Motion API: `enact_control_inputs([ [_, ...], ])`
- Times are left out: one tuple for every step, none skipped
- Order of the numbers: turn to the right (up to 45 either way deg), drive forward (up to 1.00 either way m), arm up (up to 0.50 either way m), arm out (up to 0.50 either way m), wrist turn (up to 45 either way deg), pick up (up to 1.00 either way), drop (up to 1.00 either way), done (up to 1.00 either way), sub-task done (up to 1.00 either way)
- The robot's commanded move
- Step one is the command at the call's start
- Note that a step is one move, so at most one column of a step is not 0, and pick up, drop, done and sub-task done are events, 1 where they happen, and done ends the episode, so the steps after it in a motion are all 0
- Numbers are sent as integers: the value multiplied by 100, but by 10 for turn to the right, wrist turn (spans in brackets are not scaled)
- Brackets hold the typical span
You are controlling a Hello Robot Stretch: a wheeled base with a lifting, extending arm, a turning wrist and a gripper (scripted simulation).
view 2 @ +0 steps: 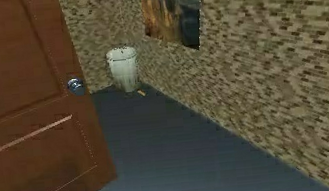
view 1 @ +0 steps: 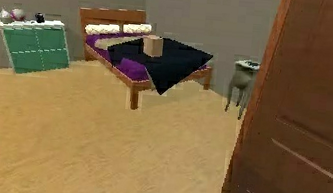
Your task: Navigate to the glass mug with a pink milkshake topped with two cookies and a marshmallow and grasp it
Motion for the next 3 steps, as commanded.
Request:
enact_control_inputs([
  [-450, 0, 0, 0, 0, 0, 0, 0, 0],
  [-120, 0, 0, 0, 0, 0, 0, 0, 0],
  [0, 100, 0, 0, 0, 0, 0, 0, 0],
])
